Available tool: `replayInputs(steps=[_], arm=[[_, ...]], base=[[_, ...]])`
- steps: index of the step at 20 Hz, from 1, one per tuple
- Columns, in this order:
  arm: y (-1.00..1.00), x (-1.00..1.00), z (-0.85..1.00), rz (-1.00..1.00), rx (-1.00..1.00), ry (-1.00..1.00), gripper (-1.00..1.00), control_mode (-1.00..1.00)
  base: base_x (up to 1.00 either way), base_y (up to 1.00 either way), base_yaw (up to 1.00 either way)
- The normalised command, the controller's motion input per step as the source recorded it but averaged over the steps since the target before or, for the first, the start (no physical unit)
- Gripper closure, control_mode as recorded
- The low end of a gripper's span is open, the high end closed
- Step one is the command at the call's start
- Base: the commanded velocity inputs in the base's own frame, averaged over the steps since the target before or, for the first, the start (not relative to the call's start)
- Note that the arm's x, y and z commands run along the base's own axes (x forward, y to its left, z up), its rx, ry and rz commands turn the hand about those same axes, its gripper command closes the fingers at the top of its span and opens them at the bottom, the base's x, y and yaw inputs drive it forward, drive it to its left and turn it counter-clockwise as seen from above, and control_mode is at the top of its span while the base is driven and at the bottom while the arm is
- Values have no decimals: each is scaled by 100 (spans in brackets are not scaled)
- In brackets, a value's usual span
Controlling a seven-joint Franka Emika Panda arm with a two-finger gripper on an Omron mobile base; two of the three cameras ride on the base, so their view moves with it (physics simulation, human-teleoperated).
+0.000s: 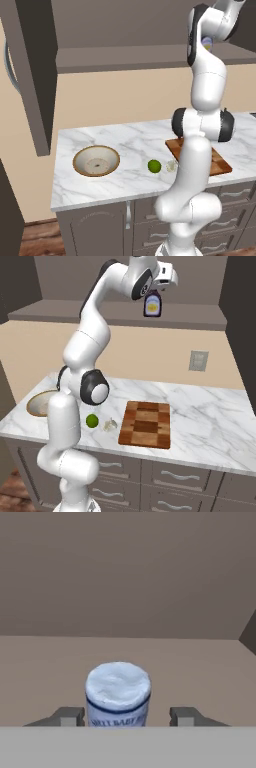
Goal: Open the cabinet. Place the bowl and condiment on the counter. Then place the lime and garlic on the cutting board.
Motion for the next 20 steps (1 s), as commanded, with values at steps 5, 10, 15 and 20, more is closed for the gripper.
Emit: replayInputs(steps=[5, 10, 15, 20], arm=[[0, 0, 0, 0, 0, 1, 100, -100], [-6, -24, 11, 0, 0, 0, 100, -100], [-8, -54, 26, 0, 3, -3, 100, -100], [0, -71, 5, 0, 3, -1, 100, -100]], base=[[0, 0, 0], [0, 0, 0], [0, 0, 0], [0, 0, 0]])
